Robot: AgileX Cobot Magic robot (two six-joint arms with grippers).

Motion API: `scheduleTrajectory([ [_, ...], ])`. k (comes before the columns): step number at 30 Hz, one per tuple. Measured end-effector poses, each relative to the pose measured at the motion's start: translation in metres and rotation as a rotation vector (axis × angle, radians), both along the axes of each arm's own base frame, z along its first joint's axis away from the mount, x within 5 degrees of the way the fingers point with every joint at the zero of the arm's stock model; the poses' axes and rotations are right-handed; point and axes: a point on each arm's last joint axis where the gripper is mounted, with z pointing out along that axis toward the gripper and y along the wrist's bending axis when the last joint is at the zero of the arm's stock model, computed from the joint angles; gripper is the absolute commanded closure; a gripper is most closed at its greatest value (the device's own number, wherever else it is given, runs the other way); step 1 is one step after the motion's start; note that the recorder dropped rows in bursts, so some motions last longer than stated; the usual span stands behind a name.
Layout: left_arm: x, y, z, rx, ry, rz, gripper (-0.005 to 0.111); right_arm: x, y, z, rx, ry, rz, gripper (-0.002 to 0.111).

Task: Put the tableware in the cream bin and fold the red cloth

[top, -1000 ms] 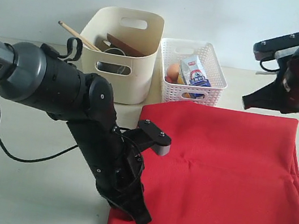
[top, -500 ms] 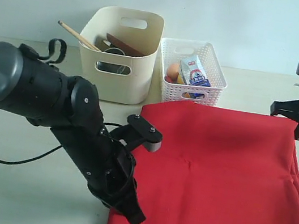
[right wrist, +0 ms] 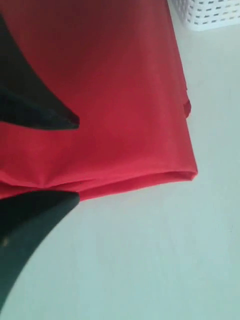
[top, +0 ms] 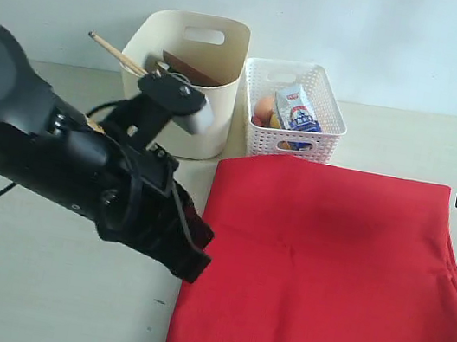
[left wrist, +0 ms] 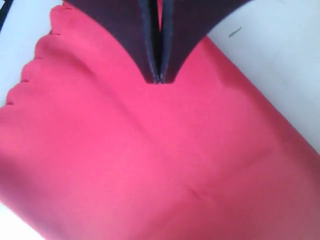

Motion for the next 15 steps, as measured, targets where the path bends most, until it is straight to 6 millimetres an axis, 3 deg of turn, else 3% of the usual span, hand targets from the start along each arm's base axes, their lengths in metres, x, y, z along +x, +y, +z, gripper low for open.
scheduleTrajectory([
  [4,-0.018,0.017,0.038,-0.091,-0.096,0.005,0.107,-0.003,-0.001,-0.002,-0.002,0.028,0.030,0.028],
  [6,-0.030,0.027,0.058,-0.143,-0.150,0.008,0.107,-0.004,-0.001,-0.005,0.001,0.049,0.042,0.023],
  [15,-0.081,0.090,0.116,-0.306,-0.403,0.054,0.107,-0.005,0.003,-0.029,0.030,0.142,0.086,0.023],
])
